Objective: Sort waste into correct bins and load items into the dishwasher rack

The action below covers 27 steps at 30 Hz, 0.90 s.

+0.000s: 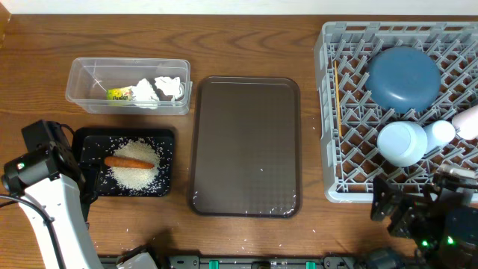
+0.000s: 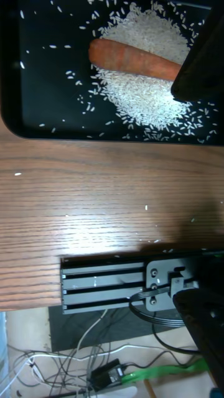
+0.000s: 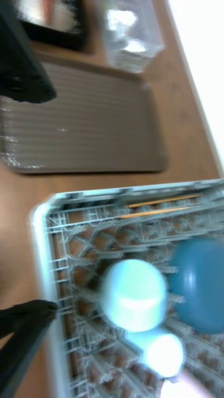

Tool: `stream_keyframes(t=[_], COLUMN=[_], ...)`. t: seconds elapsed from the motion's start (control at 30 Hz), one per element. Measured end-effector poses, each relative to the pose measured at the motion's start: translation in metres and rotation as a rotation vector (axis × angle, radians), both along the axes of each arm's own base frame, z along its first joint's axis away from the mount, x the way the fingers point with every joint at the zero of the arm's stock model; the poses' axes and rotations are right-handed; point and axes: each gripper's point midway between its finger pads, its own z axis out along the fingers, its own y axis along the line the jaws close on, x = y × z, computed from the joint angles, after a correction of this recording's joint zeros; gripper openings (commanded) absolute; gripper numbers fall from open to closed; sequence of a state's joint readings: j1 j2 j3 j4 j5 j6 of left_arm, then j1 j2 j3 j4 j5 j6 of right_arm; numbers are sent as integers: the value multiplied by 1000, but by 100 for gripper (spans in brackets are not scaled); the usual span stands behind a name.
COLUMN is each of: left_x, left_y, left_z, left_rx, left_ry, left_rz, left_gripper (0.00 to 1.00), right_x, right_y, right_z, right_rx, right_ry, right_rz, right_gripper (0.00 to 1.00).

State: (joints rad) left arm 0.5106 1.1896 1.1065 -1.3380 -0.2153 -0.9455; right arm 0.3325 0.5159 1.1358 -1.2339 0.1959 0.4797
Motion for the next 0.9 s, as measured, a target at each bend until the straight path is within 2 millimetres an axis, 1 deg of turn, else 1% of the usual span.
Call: stream_keyframes(t=[0.03, 0.23, 0.3, 0.47, 0.67, 0.9], left_x=[0, 0, 0, 0, 0, 0], left_y=[0, 0, 0, 0, 0, 0], left_z=[0, 0, 0, 0, 0, 0], left_rx=[0, -1, -1, -1, -1, -1], left_ry=[0, 1, 1, 1, 1, 1], left_rz=[0, 0, 0, 0, 0, 0], left_gripper=[98, 98, 99, 98, 98, 98], right_x=[5, 39, 49, 63, 73, 83], right_y=[1, 7, 10, 15, 18, 16], right_z=[-4, -43, -51, -71, -85, -84], right_rx=[2, 29, 46, 69, 73, 67], right_ry=[-24, -195, -273, -430, -552, -658], right_rz=[1, 23, 38, 74, 99, 88], right_gripper=[99, 99, 99, 99, 99, 99])
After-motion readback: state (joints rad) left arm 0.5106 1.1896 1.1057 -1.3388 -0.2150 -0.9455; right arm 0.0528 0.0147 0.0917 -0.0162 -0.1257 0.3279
